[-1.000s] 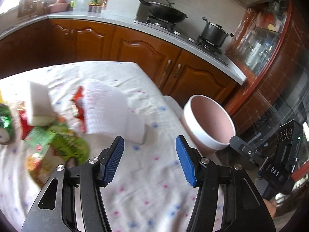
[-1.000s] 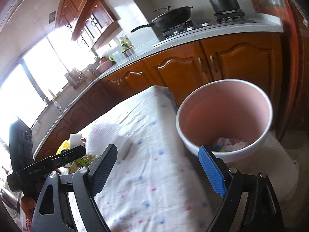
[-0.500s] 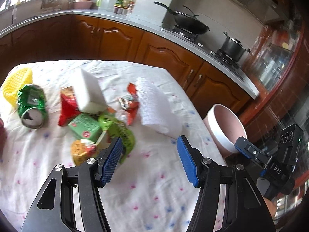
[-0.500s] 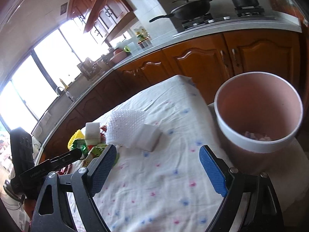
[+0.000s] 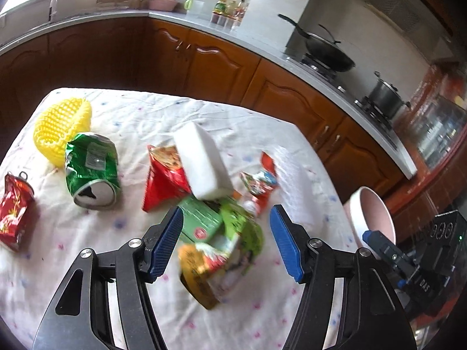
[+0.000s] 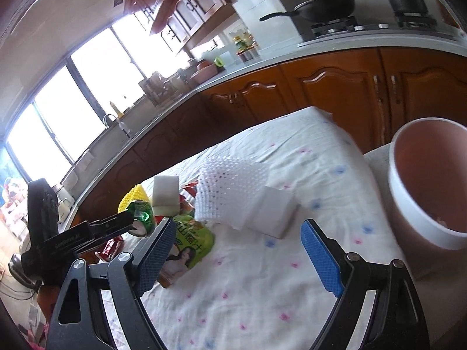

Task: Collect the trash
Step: 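Move both tools back toward the trash on the table, then grasp the white foam block with the left tool while the right tool grasps the foam net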

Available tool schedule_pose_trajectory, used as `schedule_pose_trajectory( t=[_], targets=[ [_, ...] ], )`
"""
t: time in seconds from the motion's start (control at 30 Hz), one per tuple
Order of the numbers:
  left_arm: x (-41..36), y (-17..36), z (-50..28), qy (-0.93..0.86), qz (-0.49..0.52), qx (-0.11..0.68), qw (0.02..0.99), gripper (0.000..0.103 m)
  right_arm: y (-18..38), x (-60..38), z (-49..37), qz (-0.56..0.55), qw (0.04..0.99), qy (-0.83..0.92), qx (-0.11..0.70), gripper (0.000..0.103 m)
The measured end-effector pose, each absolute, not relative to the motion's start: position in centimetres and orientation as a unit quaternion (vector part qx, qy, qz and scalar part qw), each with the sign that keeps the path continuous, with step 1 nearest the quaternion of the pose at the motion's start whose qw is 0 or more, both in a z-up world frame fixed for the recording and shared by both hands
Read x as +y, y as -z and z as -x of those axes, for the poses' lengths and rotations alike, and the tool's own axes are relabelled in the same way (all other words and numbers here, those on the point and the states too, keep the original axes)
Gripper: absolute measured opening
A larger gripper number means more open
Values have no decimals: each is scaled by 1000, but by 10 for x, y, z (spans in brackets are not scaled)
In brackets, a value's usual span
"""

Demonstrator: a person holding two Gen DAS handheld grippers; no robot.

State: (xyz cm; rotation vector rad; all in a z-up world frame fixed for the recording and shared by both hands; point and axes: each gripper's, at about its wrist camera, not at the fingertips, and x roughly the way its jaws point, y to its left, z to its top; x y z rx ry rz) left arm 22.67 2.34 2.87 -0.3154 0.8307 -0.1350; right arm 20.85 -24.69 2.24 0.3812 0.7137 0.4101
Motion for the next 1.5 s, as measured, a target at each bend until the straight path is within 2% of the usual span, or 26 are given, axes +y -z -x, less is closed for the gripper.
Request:
schedule_pose_trajectory(
  t=[0.1,0.2,0.3,0.47,0.5,0.57,0.6,0.63,0.67,0.77,0.8,1.1,1.17,1.2,1.23,1.3,1.37,1.43,1.47,1.5],
  targets=[
    [29,-26,-241,60,151,409,898,63,-21,-236,-221,-174,897,-200,353,83],
    [31,-22,-256,53,147,418,895,63,-16,-226,-234,-167,895,-202,362,82],
    [32,-18,-270,51,142,428,891,63,-9,-220,-249,-162,890,-196,378,74],
    [31,-5,-289,50,138,449,882,61,5,-213,-268,-162,881,-196,399,70],
    [30,-3,-290,50,134,449,882,59,9,-210,-271,-161,878,-199,404,65],
    [26,-2,-292,55,126,450,882,38,12,-207,-276,-159,875,-203,410,54],
    [25,-1,-292,61,124,450,882,37,15,-204,-277,-157,873,-205,414,41],
    [24,-2,-290,60,119,445,886,36,16,-203,-277,-155,873,-206,414,24],
    [24,-3,-289,61,116,443,887,35,17,-202,-276,-154,873,-207,414,16],
    [25,-7,-284,69,116,436,890,32,14,-202,-272,-149,878,-210,403,9],
    [25,-8,-282,71,118,434,890,32,12,-202,-270,-146,880,-209,400,0],
    [31,-29,-259,96,140,411,896,32,-7,-211,-252,-145,893,-211,369,0],
    [31,-31,-254,95,139,408,898,32,-3,-213,-254,-167,884,-220,378,10],
    [32,-31,-252,96,140,407,897,32,2,-213,-258,-178,876,-222,390,23],
    [32,-31,-250,98,143,408,897,32,5,-211,-259,-181,873,-222,393,51],
    [32,-31,-247,98,142,408,896,32,9,-207,-261,-175,875,-218,395,71],
    [32,-31,-244,97,140,409,897,32,15,-201,-266,-170,872,-217,404,71],
    [34,-31,-241,96,142,408,897,32,21,-195,-270,-164,871,-215,411,65],
    [35,-31,-240,95,141,408,897,32,23,-192,-271,-156,873,-209,412,60],
    [36,-31,-239,94,141,408,897,32,25,-190,-272,-146,877,-201,412,43]
  ],
)
